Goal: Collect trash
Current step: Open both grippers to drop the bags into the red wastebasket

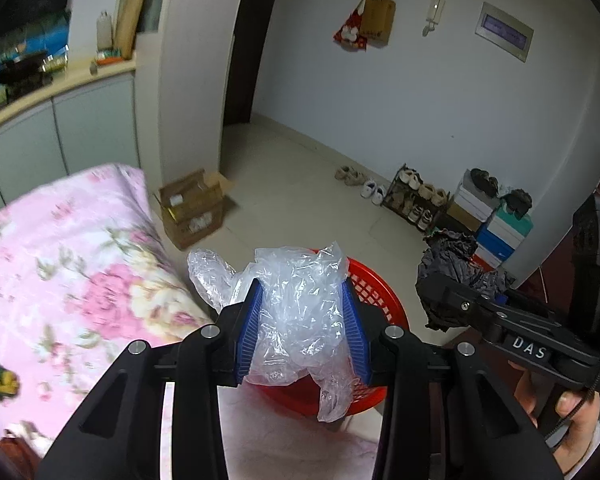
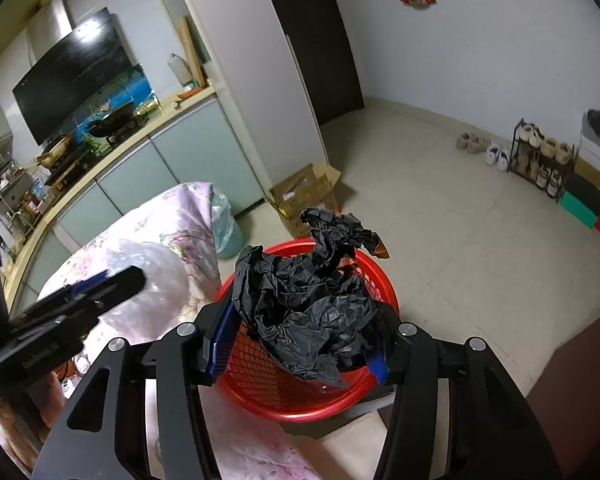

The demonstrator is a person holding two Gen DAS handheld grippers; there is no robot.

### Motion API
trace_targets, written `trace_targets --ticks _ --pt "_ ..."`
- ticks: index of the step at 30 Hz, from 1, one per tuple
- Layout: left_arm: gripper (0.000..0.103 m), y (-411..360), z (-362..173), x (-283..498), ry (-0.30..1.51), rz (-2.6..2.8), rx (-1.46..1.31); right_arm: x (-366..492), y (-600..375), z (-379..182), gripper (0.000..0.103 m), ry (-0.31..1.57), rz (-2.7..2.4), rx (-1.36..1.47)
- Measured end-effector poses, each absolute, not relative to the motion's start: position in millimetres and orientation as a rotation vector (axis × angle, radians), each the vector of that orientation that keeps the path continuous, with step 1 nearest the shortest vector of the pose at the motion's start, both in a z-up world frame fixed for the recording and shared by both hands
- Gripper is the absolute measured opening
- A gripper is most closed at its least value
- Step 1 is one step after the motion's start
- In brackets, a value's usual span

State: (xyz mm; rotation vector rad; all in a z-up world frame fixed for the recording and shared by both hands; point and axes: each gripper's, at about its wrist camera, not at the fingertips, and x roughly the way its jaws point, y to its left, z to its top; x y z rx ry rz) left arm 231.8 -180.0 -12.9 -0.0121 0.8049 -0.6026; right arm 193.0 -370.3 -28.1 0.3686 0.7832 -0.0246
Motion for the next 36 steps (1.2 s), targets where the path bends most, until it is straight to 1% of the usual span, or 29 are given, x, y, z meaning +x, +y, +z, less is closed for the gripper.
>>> trace_targets --ticks 11,14,16,17,19,22,29,36 --pt "0.037 -211.3 -65.2 262.7 0.932 -0.607 -0.006 225.7 -378.2 -70.6 0.052 0.905 -0.03 0.422" --pt "0.039 -217.0 -76.3 268.6 0.958 -0.611 -0.009 234.8 -379.5 -81.1 0.058 0.939 -0.028 0.44" --pt "0.043 -216.4 -81.2 272.1 0.976 -0.616 -0.023 236.7 -381.2 -86.3 0.066 0.954 -0.027 0.463" --pt "0.045 -215.8 -83.2 273.3 0.981 -0.617 -0.032 237.2 -382.2 -88.4 0.068 0.959 -0.028 0.473" --pt "0.056 -214.8 -85.3 273.7 0.984 -0.621 -0.044 237.5 -385.0 -92.3 0.072 0.966 -0.028 0.49" --pt "0.067 -211.3 -85.5 274.0 0.98 -0.614 -0.054 234.9 -389.5 -94.4 0.074 0.969 -0.032 0.501" --pt "0.075 -199.6 -74.6 267.5 0.943 -0.585 -0.04 223.2 -393.7 -91.7 0.074 0.951 -0.044 0.506" --pt "0.081 -187.7 -42.0 240.5 0.834 -0.543 0.013 205.0 -387.6 -75.8 0.074 0.893 -0.061 0.455"
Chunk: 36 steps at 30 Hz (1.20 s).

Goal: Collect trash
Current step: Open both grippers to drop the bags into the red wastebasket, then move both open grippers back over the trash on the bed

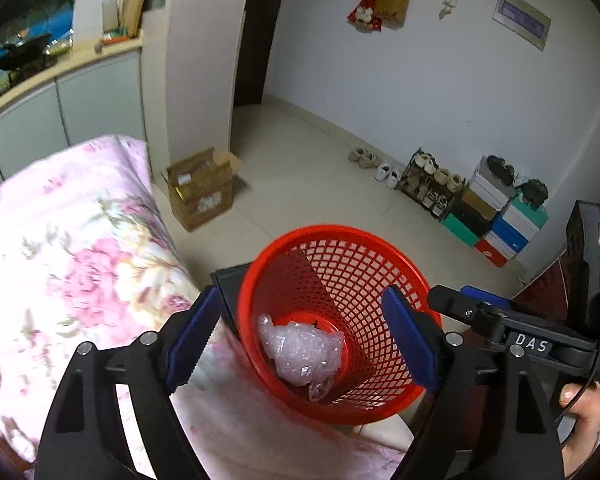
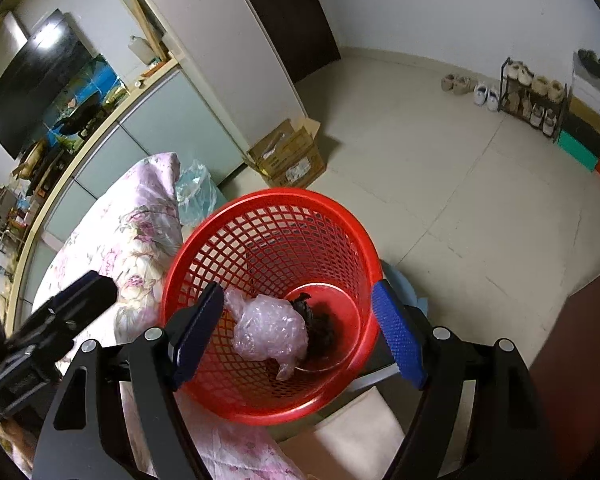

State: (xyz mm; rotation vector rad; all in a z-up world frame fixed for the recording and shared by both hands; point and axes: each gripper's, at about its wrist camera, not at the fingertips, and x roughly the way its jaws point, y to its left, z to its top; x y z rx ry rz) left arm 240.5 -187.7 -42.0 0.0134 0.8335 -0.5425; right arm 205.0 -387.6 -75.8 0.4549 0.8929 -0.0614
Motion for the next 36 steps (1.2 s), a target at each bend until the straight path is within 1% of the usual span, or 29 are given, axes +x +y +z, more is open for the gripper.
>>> trace_targets --ticks 7,16,20,24,36 --pt "0.085 -161.8 -10.2 212.6 0.734 -0.483 0.011 183.4 -365.1 -54.5 0.074 0.797 -0.066 0.354" --pt "0.086 -131.9 -2.5 187.5 0.687 -0.402 0.027 164.1 -334.6 -35.5 0.074 0.722 -0.043 0.261" --pt "0.086 -120.1 -1.7 176.4 0.68 -0.379 0.025 156.8 -324.6 -31.1 0.075 0.707 -0.027 0.245" --pt "0.086 -106.3 1.2 165.8 0.677 -0.355 0.012 151.1 -313.8 -28.7 0.079 0.702 -0.001 0.259" --pt "0.086 -36.0 3.8 130.9 0.672 -0.186 -0.01 151.7 -258.5 -28.2 0.079 0.716 0.126 0.209"
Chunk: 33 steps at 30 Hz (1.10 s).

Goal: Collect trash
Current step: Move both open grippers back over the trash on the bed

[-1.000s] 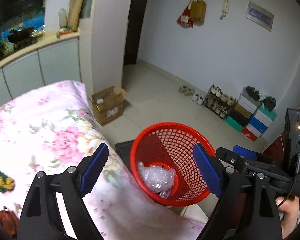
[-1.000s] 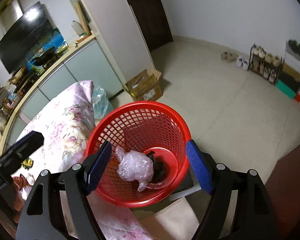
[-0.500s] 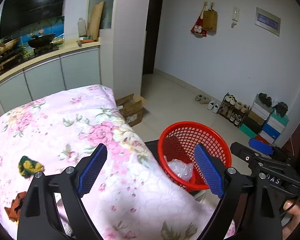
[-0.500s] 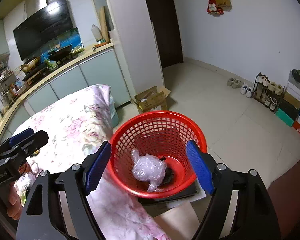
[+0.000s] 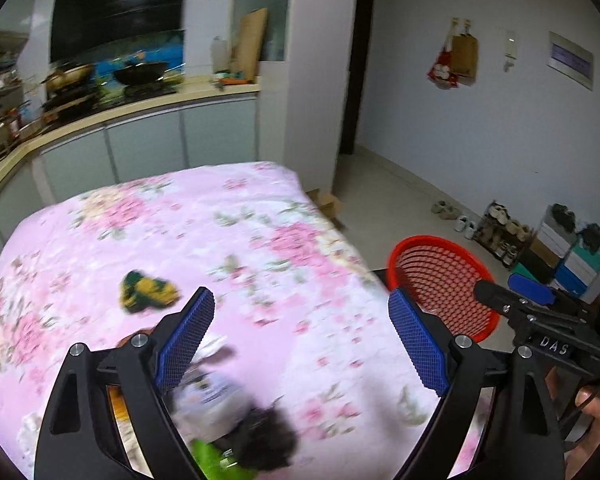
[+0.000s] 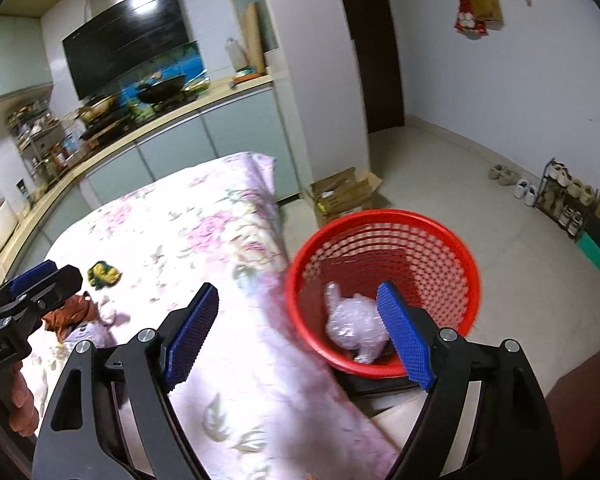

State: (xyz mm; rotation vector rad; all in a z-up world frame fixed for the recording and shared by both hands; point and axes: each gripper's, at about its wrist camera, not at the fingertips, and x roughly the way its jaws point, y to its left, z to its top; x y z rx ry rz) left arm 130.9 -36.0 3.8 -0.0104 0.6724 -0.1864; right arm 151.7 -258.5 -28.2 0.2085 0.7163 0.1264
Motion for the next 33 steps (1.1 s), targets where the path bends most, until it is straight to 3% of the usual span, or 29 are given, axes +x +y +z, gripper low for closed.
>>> trace_targets --ticks 22,33 --pt "0.086 140.0 14.4 74.8 0.682 0.226 -0.094 162.2 -197.2 -24.9 0.079 0.73 0.295 0.157" --pt "0.086 198.1 -7.2 38.4 0.755 0.292 -0.182 171.4 -187.2 -31.5 0.079 0.755 0.332 0.156"
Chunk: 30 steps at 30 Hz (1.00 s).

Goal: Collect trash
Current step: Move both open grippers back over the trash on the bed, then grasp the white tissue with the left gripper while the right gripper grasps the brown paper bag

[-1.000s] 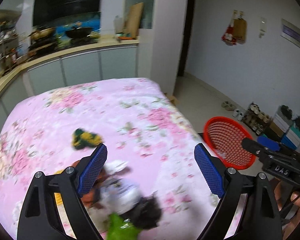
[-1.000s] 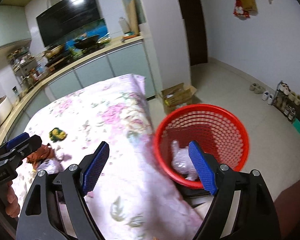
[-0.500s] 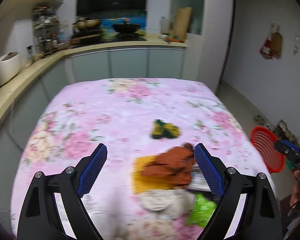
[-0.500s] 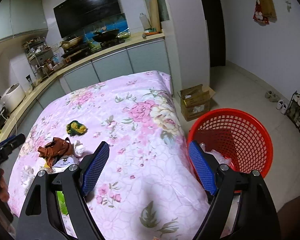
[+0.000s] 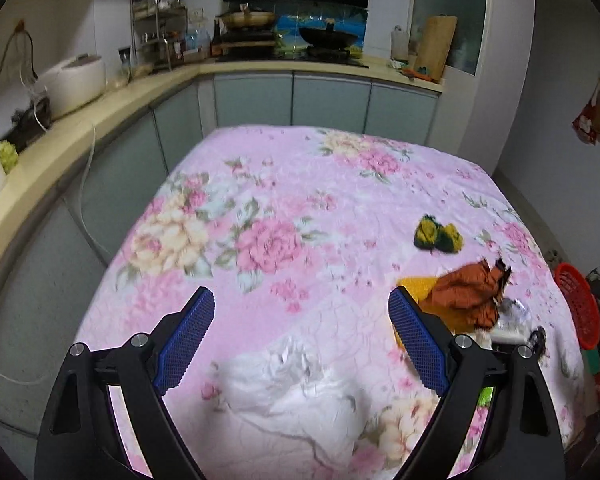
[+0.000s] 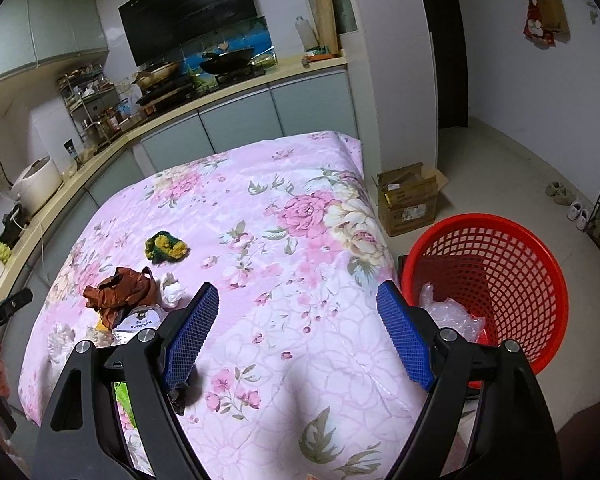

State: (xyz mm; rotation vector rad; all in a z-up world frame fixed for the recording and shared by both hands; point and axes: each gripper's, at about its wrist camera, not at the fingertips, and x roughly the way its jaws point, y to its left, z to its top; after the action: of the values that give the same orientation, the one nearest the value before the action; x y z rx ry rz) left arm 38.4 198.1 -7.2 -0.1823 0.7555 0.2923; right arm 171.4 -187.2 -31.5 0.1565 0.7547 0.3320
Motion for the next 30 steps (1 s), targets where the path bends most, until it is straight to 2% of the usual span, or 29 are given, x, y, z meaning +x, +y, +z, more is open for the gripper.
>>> trace_targets --ticks 9,17,19,23,25,26,28,30 --pt "0.086 164.9 -55.4 28.8 0.878 0.165 -0.138 177.2 -172.5 -35.2 0.079 0.775 0.352 0.142" --pt "0.084 177.1 -84.4 33.6 0.934 0.193 -0.17 181.2 -162.5 -37.3 0.079 0.791 0.347 0.122" --pt "0.072 181.7 -89.1 34.7 0.947 0.198 -0.179 182.3 -160.3 -38.2 0.079 0.795 0.346 0.118" --pt "0.053 188.0 -91.6 33.8 0.943 0.223 -0.166 184.3 -149.8 -39.8 0.079 0.806 0.35 0.1" --pt "0.036 193.2 -90.4 32.7 0.937 0.231 -0.175 184.2 -144.7 -39.1 0.079 0.806 0.357 0.09" --pt "0.033 196.1 -90.1 32.1 0.935 0.235 -0.183 184.5 -140.5 -38.6 0.079 0.806 0.363 0.083" --pt "0.02 201.4 -89.9 31.6 0.929 0.241 -0.197 185.1 -133.8 -36.9 0.079 0.805 0.374 0.07" --pt "0.013 205.0 -90.1 31.7 0.925 0.248 -0.2 185.7 -126.7 -35.0 0.079 0.805 0.383 0.056"
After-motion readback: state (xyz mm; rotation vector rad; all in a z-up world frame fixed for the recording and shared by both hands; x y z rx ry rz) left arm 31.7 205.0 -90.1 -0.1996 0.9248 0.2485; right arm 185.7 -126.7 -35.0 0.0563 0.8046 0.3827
